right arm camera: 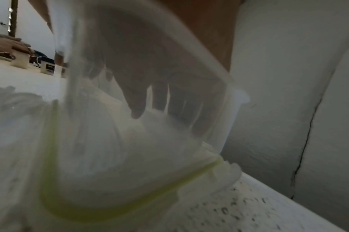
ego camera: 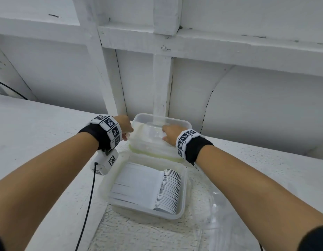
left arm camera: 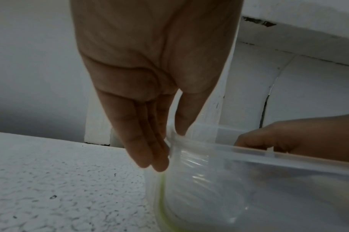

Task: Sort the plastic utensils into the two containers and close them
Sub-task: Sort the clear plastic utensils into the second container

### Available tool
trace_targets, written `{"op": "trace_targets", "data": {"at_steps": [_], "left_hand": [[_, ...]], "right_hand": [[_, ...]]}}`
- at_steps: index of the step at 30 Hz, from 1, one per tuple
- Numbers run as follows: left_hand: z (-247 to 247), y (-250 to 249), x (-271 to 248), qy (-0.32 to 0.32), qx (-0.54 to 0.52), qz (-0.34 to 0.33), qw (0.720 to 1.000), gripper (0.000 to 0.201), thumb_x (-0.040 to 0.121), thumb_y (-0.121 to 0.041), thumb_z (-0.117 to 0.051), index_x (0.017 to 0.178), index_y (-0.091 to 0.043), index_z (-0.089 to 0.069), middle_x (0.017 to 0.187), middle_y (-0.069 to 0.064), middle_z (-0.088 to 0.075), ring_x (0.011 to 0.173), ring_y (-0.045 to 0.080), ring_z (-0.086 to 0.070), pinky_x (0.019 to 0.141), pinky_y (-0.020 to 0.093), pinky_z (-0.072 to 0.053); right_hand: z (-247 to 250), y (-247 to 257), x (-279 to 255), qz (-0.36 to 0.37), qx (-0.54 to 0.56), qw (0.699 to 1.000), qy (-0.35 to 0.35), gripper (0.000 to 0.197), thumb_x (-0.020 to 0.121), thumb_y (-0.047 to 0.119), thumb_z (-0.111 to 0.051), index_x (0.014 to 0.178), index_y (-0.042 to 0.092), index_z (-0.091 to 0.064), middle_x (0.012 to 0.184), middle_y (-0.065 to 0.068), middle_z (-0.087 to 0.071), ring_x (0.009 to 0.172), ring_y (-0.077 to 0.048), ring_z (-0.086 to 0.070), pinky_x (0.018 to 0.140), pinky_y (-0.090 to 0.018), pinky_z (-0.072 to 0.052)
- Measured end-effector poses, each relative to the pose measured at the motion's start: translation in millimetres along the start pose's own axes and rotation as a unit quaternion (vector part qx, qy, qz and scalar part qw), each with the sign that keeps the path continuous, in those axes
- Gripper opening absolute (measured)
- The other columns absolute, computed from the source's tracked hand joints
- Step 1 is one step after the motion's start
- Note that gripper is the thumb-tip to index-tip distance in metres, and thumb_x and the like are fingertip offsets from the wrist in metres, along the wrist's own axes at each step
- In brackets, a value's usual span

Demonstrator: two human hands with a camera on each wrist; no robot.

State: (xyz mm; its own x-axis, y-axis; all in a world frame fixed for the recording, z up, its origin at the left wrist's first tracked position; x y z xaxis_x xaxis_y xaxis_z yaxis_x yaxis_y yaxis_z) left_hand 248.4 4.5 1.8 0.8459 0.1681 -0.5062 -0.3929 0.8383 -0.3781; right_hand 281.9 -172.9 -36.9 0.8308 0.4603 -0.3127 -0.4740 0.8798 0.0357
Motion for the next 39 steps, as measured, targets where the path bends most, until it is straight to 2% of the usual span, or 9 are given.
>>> {"op": "trace_targets", "data": {"at_steps": [5, 10, 14, 21, 26, 29, 33, 36, 39], "left_hand": [[-1, 4, 4, -0.007, -0.045, 0.010, 0.999, 0.022, 0.095, -0.008, -0.046, 0.104, 0.008, -0.058, 0.069, 0.014, -0.064, 0.056, 0.019, -0.062, 0.067, 0.031, -0.054], [0, 7, 5, -0.018, -0.064, 0.010, 0.998, 0.017, 0.094, -0.007, -0.048, 0.100, 0.004, -0.059, 0.070, 0.013, -0.066, 0.047, 0.014, -0.064, 0.061, 0.029, -0.056], [0, 6, 4, -0.016, -0.080, 0.012, 0.997, 0.015, 0.093, -0.005, -0.048, 0.100, 0.003, -0.059, 0.076, 0.015, -0.066, 0.041, 0.011, -0.062, 0.054, 0.025, -0.055], [-1, 6, -3, -0.021, -0.061, 0.003, 0.998, 0.025, 0.096, -0.013, -0.046, 0.109, 0.005, -0.058, 0.091, 0.016, -0.067, 0.059, 0.014, -0.061, 0.059, 0.025, -0.051], [5, 4, -15, -0.042, -0.020, -0.018, 0.999, 0.030, 0.096, -0.017, -0.045, 0.113, 0.003, -0.059, 0.109, 0.013, -0.065, 0.078, 0.020, -0.058, 0.061, 0.019, -0.042], [13, 2, -27, -0.073, -0.012, -0.045, 0.996, 0.029, 0.095, -0.017, -0.045, 0.112, 0.002, -0.059, 0.102, 0.011, -0.063, 0.085, 0.021, -0.055, 0.060, 0.020, -0.041], [17, -6, -55, -0.122, -0.007, -0.107, 0.987, 0.027, 0.095, -0.019, -0.047, 0.113, -0.003, -0.058, 0.108, 0.011, -0.063, 0.099, 0.027, -0.058, 0.075, 0.030, -0.046], [8, -16, -90, -0.137, -0.058, -0.172, 0.974, 0.022, 0.095, -0.018, -0.046, 0.111, -0.010, -0.058, 0.101, 0.006, -0.064, 0.087, 0.018, -0.057, 0.063, 0.020, -0.042], [-8, -28, -130, -0.146, -0.078, -0.230, 0.959, 0.016, 0.095, -0.019, -0.046, 0.104, -0.015, -0.060, 0.090, -0.001, -0.065, 0.075, 0.013, -0.058, 0.062, 0.019, -0.043]], "right_hand": [[-1, 1, 3, -0.035, 0.045, 0.998, 0.029, 0.048, 0.097, 0.039, -0.042, 0.128, 0.004, -0.050, 0.130, -0.013, -0.052, 0.116, -0.030, -0.052, 0.099, -0.038, -0.041], [1, 17, -2, 0.007, 0.153, 0.987, 0.045, 0.037, 0.096, 0.011, -0.038, 0.129, 0.007, -0.055, 0.136, -0.007, -0.052, 0.125, -0.024, -0.047, 0.103, -0.029, -0.035], [1, 23, -5, 0.009, 0.198, 0.979, 0.055, 0.037, 0.095, 0.007, -0.039, 0.126, 0.009, -0.058, 0.135, -0.003, -0.054, 0.125, -0.021, -0.048, 0.103, -0.027, -0.037], [6, 17, -9, -0.012, 0.196, 0.980, 0.041, 0.037, 0.097, 0.010, -0.037, 0.128, 0.005, -0.056, 0.137, -0.008, -0.052, 0.125, -0.025, -0.048, 0.102, -0.029, -0.038], [17, 7, -24, -0.021, 0.190, 0.981, 0.019, 0.038, 0.096, 0.010, -0.034, 0.124, -0.007, -0.054, 0.133, -0.018, -0.053, 0.123, -0.033, -0.048, 0.103, -0.038, -0.039], [30, 3, -46, 0.010, 0.184, 0.983, -0.012, 0.038, 0.099, 0.013, -0.031, 0.130, 0.003, -0.053, 0.138, -0.007, -0.051, 0.127, -0.023, -0.045, 0.103, -0.027, -0.032], [45, 1, -87, 0.048, 0.183, 0.981, -0.037, 0.037, 0.101, 0.016, -0.031, 0.131, 0.009, -0.052, 0.140, -0.001, -0.048, 0.131, -0.017, -0.041, 0.104, -0.023, -0.028], [50, 3, -129, 0.067, 0.189, 0.978, -0.054, 0.036, 0.101, 0.017, -0.033, 0.130, 0.009, -0.053, 0.139, -0.001, -0.050, 0.129, -0.015, -0.043, 0.096, -0.016, -0.028], [47, 4, -175, 0.086, 0.199, 0.973, -0.076, 0.034, 0.100, 0.019, -0.038, 0.127, 0.010, -0.056, 0.134, 0.000, -0.055, 0.124, -0.013, -0.047, 0.089, -0.012, -0.029]]}}
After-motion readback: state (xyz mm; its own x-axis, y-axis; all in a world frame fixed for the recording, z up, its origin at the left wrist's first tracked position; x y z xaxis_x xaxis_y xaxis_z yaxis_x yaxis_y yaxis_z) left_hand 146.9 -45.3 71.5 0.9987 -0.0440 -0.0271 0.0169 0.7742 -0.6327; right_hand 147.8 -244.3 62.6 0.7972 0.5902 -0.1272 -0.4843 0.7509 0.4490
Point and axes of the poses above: each hand's wrist, its own x-axis towards the middle knuckle, its own z-axis out of the back of the hand, y = z × x, the point moved 4 cm from there along x, towards the middle knuckle
